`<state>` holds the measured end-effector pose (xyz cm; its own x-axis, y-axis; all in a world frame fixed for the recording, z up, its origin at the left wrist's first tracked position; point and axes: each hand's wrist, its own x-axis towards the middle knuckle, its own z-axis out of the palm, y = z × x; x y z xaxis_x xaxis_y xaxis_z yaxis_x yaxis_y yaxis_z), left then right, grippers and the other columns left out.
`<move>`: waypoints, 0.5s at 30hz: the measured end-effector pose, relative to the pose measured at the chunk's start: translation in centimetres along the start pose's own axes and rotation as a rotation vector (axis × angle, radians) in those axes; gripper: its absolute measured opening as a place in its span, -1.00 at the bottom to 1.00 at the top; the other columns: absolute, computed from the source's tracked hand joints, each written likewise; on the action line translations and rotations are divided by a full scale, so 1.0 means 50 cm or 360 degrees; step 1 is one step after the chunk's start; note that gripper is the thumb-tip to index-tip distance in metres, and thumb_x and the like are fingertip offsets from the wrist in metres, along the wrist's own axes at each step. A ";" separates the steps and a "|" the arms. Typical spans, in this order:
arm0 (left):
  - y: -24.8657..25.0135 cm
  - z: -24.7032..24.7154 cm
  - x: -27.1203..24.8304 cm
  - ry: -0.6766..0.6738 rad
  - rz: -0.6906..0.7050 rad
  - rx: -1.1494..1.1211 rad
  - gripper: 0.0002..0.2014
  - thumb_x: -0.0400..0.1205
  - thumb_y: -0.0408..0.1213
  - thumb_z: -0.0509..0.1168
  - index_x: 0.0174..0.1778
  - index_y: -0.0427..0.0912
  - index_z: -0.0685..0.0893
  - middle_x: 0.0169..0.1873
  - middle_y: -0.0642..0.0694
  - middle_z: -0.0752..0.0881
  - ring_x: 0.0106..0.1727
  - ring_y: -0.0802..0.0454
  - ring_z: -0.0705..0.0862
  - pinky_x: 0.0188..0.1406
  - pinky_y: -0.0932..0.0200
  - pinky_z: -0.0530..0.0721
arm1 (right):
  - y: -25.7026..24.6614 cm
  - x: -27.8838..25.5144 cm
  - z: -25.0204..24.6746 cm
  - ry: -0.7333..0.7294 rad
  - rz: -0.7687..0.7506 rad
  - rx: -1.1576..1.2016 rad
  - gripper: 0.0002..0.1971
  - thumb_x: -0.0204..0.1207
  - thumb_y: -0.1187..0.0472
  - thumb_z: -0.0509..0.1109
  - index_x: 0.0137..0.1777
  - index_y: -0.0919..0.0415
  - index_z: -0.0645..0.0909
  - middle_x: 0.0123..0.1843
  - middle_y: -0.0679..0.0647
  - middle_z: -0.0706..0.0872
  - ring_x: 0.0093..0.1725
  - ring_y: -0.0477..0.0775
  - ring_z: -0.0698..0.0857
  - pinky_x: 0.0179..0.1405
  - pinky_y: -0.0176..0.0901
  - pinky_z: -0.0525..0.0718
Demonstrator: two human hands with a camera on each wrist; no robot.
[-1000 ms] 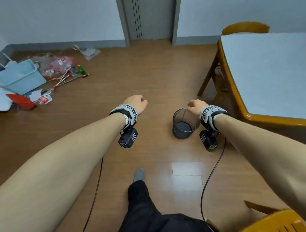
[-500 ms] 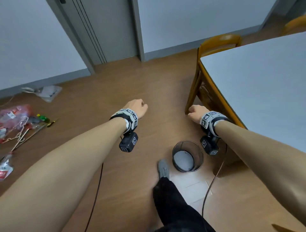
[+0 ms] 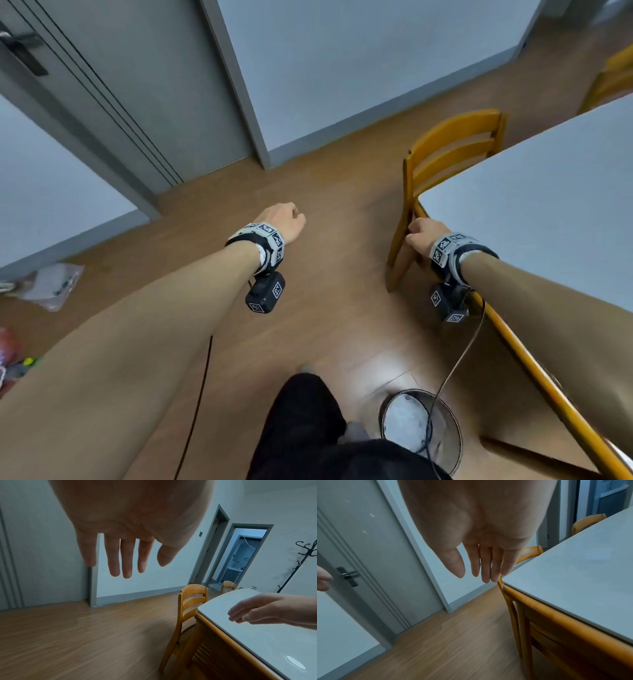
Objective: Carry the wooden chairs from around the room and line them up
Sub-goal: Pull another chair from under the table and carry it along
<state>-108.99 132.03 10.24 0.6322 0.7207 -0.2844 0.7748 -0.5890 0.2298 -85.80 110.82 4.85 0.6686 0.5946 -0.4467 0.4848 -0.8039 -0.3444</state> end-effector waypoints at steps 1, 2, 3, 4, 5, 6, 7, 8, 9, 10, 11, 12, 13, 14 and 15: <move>0.003 -0.006 0.062 -0.0028 0.0026 0.0002 -0.65 0.70 -0.02 0.08 0.25 -0.07 0.63 0.17 -0.09 0.70 0.05 -0.11 0.63 -0.06 0.09 0.52 | -0.010 0.045 -0.013 0.0007 0.0035 0.0008 -0.53 0.64 0.13 0.32 0.54 0.20 0.53 0.49 0.23 0.60 0.44 0.31 0.59 0.41 0.03 0.54; 0.006 -0.011 0.123 -0.0050 0.0062 0.0009 -0.66 0.69 -0.03 0.09 0.25 -0.06 0.63 0.18 -0.09 0.69 0.05 -0.09 0.62 -0.05 0.09 0.52 | -0.018 0.088 -0.024 0.0018 0.0064 0.0006 -0.53 0.63 0.14 0.33 0.53 0.21 0.53 0.48 0.23 0.61 0.43 0.31 0.59 0.40 0.04 0.55; 0.012 -0.016 0.192 -0.0071 0.0112 0.0022 -0.66 0.69 -0.04 0.09 0.26 -0.06 0.63 0.20 -0.08 0.68 0.06 -0.08 0.61 -0.04 0.08 0.53 | -0.027 0.132 -0.036 0.0036 0.0094 0.0015 -0.54 0.63 0.14 0.33 0.52 0.21 0.55 0.47 0.24 0.63 0.42 0.31 0.60 0.37 0.04 0.55; 0.018 -0.019 0.258 -0.0093 0.0164 0.0043 -0.66 0.68 -0.05 0.10 0.28 -0.05 0.62 0.22 -0.07 0.68 0.08 -0.08 0.62 0.00 0.06 0.56 | -0.034 0.175 -0.046 0.0050 0.0133 0.0032 -0.55 0.63 0.14 0.33 0.50 0.22 0.56 0.45 0.25 0.64 0.40 0.32 0.61 0.34 0.04 0.56; 0.026 -0.023 0.325 -0.0119 0.0206 0.0065 -0.66 0.67 -0.06 0.11 0.29 -0.05 0.61 0.24 -0.07 0.67 0.12 -0.10 0.63 0.05 0.03 0.60 | -0.040 0.216 -0.059 0.0056 0.0179 0.0048 -0.55 0.63 0.14 0.32 0.50 0.23 0.55 0.44 0.26 0.64 0.39 0.32 0.61 0.32 0.03 0.57; 0.037 -0.028 0.391 -0.0148 0.0245 0.0089 -0.64 0.66 -0.07 0.12 0.32 -0.04 0.61 0.26 -0.07 0.66 0.15 -0.11 0.64 0.11 0.00 0.62 | -0.045 0.256 -0.071 0.0057 0.0234 0.0064 -0.55 0.63 0.14 0.32 0.51 0.22 0.54 0.44 0.25 0.63 0.39 0.32 0.61 0.31 0.03 0.57; 0.052 -0.034 0.457 -0.0185 0.0288 0.0118 -0.63 0.66 -0.08 0.13 0.35 -0.05 0.60 0.28 -0.08 0.66 0.19 -0.13 0.64 0.16 -0.03 0.62 | -0.050 0.292 -0.086 0.0054 0.0302 0.0092 -0.53 0.62 0.14 0.31 0.52 0.21 0.52 0.45 0.24 0.63 0.40 0.31 0.61 0.32 0.03 0.57; 0.071 -0.041 0.517 -0.0216 0.0344 0.0147 -0.61 0.66 -0.08 0.13 0.38 -0.05 0.59 0.30 -0.09 0.65 0.21 -0.14 0.64 0.19 -0.04 0.62 | -0.052 0.324 -0.100 0.0052 0.0367 0.0134 -0.52 0.61 0.13 0.31 0.52 0.20 0.51 0.46 0.22 0.63 0.40 0.30 0.60 0.33 0.04 0.57; 0.092 -0.050 0.577 -0.0244 0.0406 0.0179 -0.60 0.67 -0.07 0.14 0.40 -0.05 0.58 0.32 -0.10 0.64 0.23 -0.15 0.64 0.20 -0.04 0.62 | -0.052 0.356 -0.117 0.0047 0.0424 0.0173 -0.52 0.59 0.13 0.33 0.51 0.19 0.51 0.45 0.22 0.63 0.40 0.30 0.61 0.33 0.04 0.56; 0.116 -0.059 0.632 -0.0268 0.0469 0.0213 -0.60 0.67 -0.07 0.14 0.42 -0.05 0.57 0.33 -0.10 0.63 0.24 -0.16 0.64 0.19 -0.04 0.63 | -0.050 0.387 -0.132 0.0054 0.0471 0.0213 -0.53 0.59 0.13 0.34 0.50 0.19 0.51 0.45 0.22 0.64 0.39 0.29 0.61 0.33 0.04 0.56; 0.143 -0.068 0.685 -0.0294 0.0538 0.0254 -0.60 0.67 -0.07 0.15 0.42 -0.05 0.57 0.33 -0.11 0.63 0.23 -0.17 0.64 0.17 -0.04 0.64 | -0.047 0.415 -0.149 0.0074 0.0512 0.0259 -0.52 0.60 0.14 0.34 0.51 0.20 0.51 0.45 0.21 0.64 0.40 0.29 0.60 0.34 0.04 0.56; 0.172 -0.075 0.729 -0.0319 0.0610 0.0294 -0.60 0.68 -0.07 0.14 0.42 -0.05 0.57 0.33 -0.12 0.62 0.24 -0.18 0.64 0.17 -0.05 0.64 | -0.041 0.438 -0.164 0.0102 0.0554 0.0304 -0.51 0.61 0.15 0.33 0.54 0.21 0.49 0.47 0.21 0.63 0.41 0.29 0.60 0.36 0.04 0.55; 0.204 -0.082 0.769 -0.0351 0.0672 0.0331 -0.60 0.68 -0.07 0.14 0.42 -0.05 0.56 0.33 -0.12 0.62 0.25 -0.18 0.64 0.18 -0.06 0.63 | -0.038 0.456 -0.180 0.0114 0.0597 0.0342 -0.50 0.62 0.15 0.31 0.56 0.21 0.47 0.49 0.21 0.61 0.43 0.29 0.59 0.39 0.04 0.55; 0.237 -0.086 0.803 -0.0377 0.0735 0.0355 -0.60 0.68 -0.08 0.14 0.43 -0.05 0.55 0.34 -0.12 0.62 0.26 -0.18 0.63 0.20 -0.06 0.62 | -0.033 0.472 -0.191 0.0116 0.0630 0.0374 -0.49 0.63 0.15 0.30 0.58 0.21 0.45 0.51 0.20 0.60 0.45 0.28 0.58 0.41 0.04 0.54; 0.276 -0.091 0.838 -0.0401 0.0800 0.0376 -0.58 0.68 -0.08 0.14 0.45 -0.05 0.54 0.36 -0.12 0.61 0.29 -0.19 0.63 0.22 -0.06 0.61 | -0.027 0.489 -0.203 0.0113 0.0671 0.0413 -0.49 0.64 0.16 0.29 0.58 0.21 0.45 0.52 0.20 0.59 0.47 0.28 0.57 0.43 0.04 0.53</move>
<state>-71.82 155.75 5.71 0.8782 0.2417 -0.4126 0.3419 -0.9207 0.1883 -64.38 126.30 2.78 0.8172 0.2090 -0.5371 0.0139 -0.9388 -0.3442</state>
